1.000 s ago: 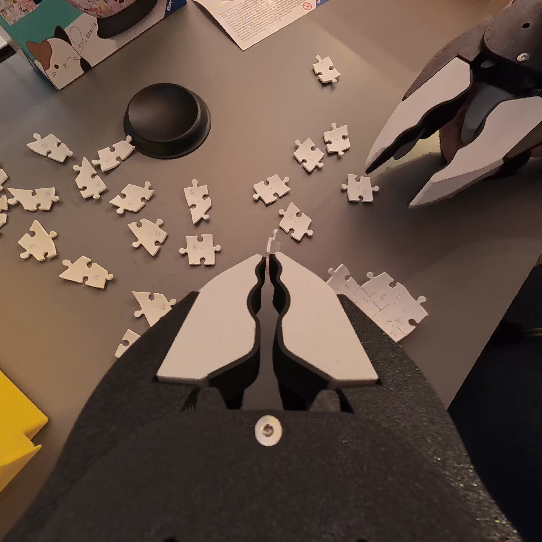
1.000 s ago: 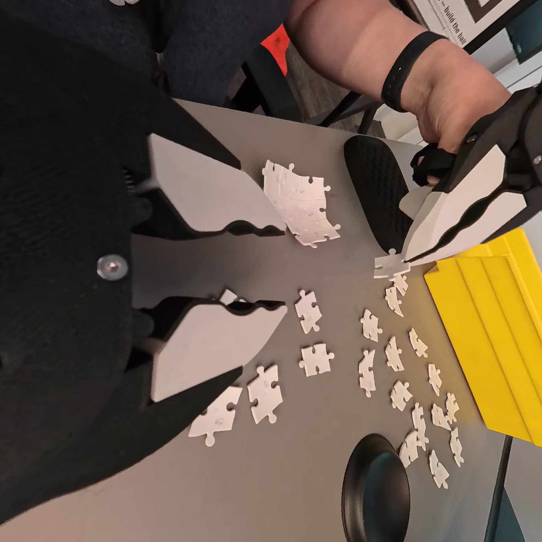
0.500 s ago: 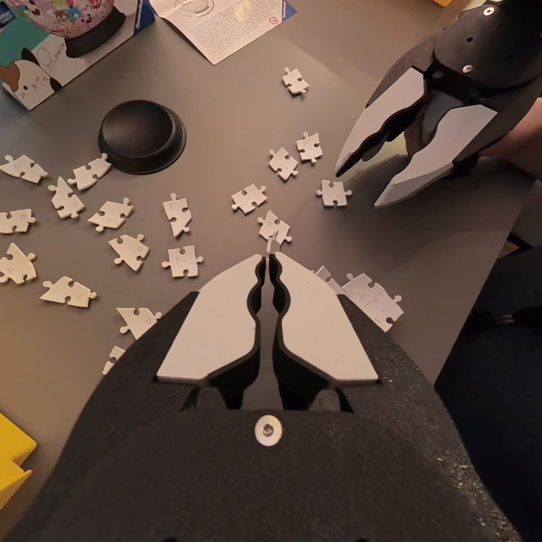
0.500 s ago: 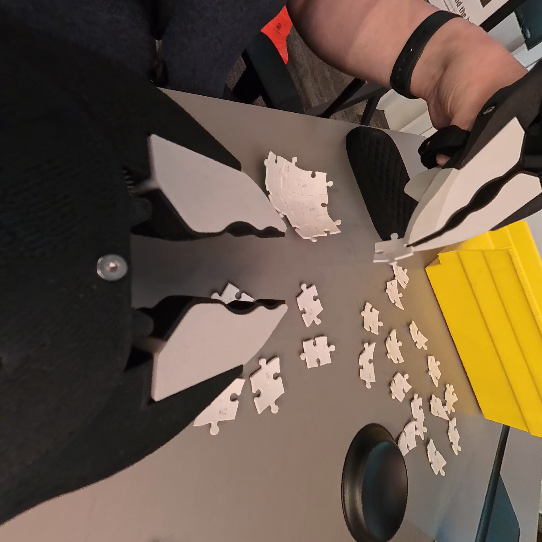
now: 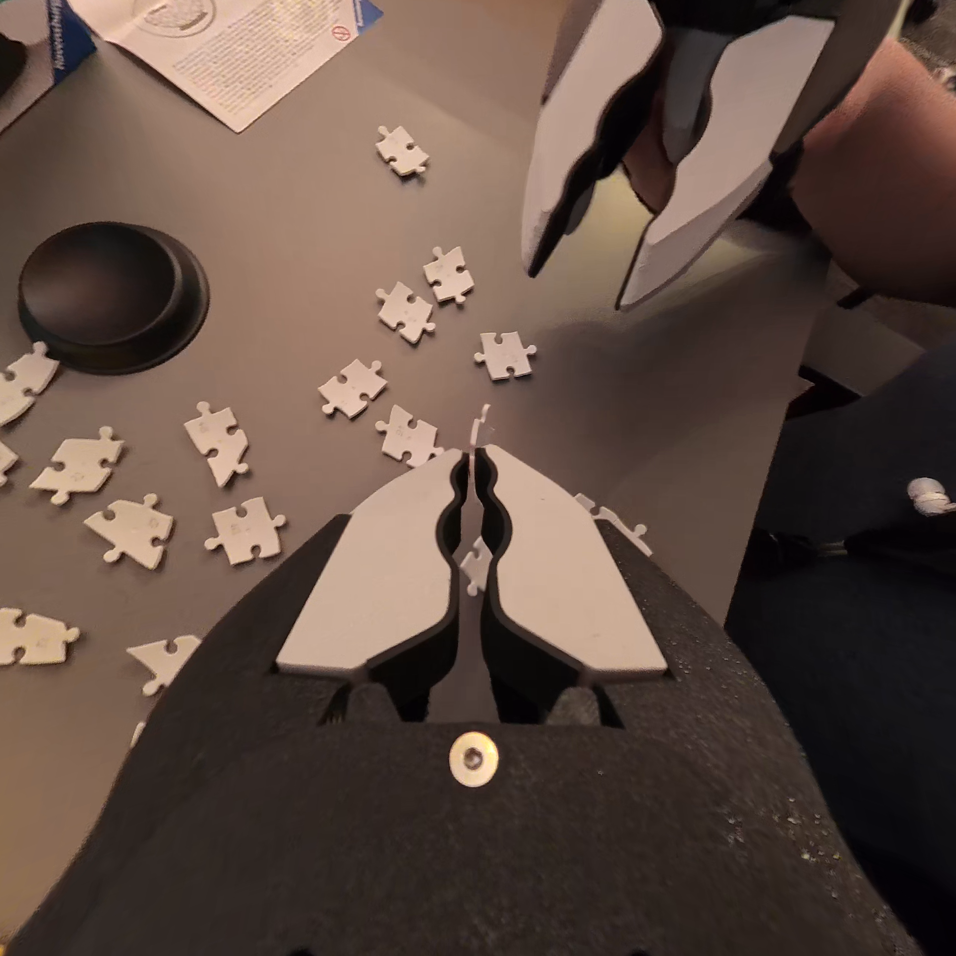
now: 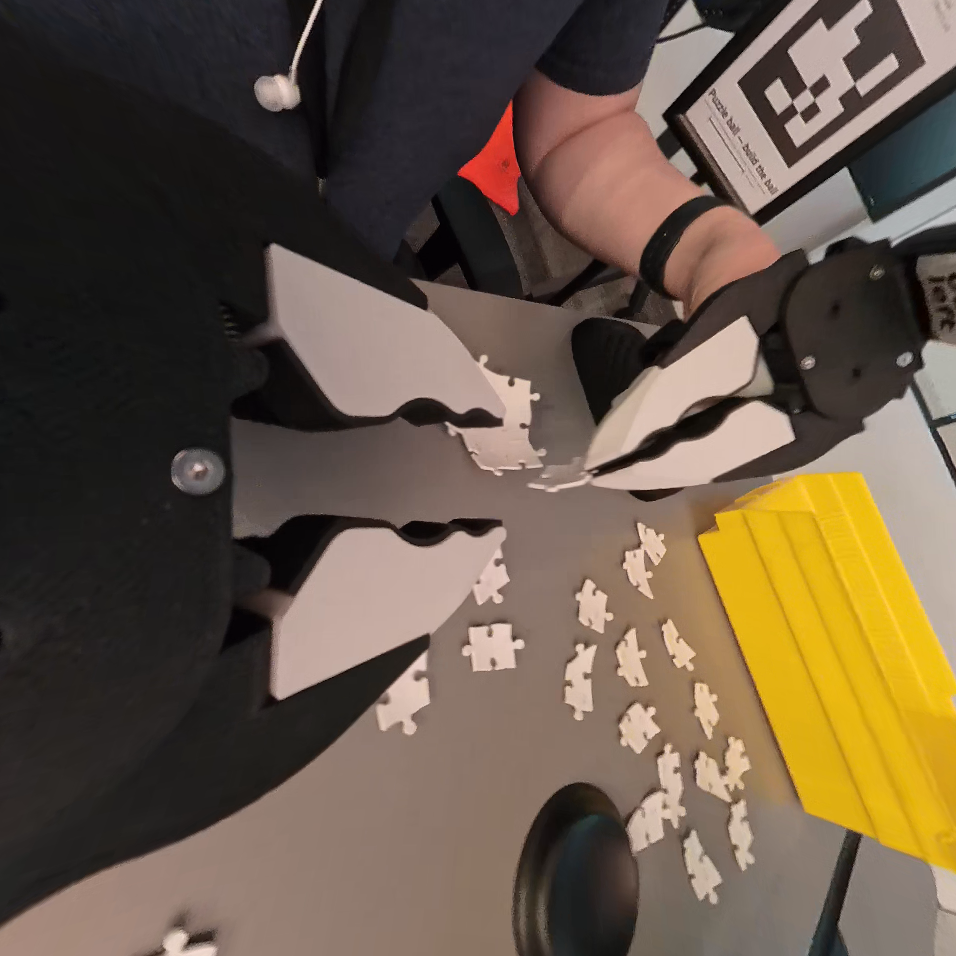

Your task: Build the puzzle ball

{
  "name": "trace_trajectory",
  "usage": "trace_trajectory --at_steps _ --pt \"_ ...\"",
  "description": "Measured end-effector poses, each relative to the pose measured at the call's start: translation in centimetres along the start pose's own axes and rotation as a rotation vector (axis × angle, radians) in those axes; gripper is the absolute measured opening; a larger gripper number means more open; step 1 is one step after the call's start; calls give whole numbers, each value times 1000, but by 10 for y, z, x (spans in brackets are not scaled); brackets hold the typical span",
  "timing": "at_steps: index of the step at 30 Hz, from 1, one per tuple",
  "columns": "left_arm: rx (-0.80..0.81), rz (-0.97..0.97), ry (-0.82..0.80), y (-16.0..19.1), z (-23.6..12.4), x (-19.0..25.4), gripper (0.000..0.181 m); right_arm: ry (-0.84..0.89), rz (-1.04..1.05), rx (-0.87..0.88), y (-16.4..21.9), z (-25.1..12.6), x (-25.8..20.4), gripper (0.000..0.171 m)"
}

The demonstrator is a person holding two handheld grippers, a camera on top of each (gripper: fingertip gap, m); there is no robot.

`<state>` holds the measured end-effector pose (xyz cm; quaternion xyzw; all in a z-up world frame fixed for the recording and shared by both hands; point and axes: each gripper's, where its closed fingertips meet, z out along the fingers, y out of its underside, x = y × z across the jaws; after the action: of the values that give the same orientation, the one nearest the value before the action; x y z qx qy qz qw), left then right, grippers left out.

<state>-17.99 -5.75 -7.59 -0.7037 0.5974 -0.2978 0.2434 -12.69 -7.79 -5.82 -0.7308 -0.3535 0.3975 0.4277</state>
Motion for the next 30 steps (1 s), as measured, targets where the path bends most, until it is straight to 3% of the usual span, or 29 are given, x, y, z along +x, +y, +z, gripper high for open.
trace_trajectory --at_steps 6,12,27,30 --pt "-18 20 36 -2 6 7 2 -119 -35 -112 -16 23 -5 35" --pt "-37 17 61 3 7 11 2 -166 -13 -240 -1 47 -3 29" --pt "-13 -15 106 9 9 11 3 -190 7 -325 18 65 -8 3" --pt "-17 -76 76 16 7 -2 29 -146 67 -357 29 60 -1 3"
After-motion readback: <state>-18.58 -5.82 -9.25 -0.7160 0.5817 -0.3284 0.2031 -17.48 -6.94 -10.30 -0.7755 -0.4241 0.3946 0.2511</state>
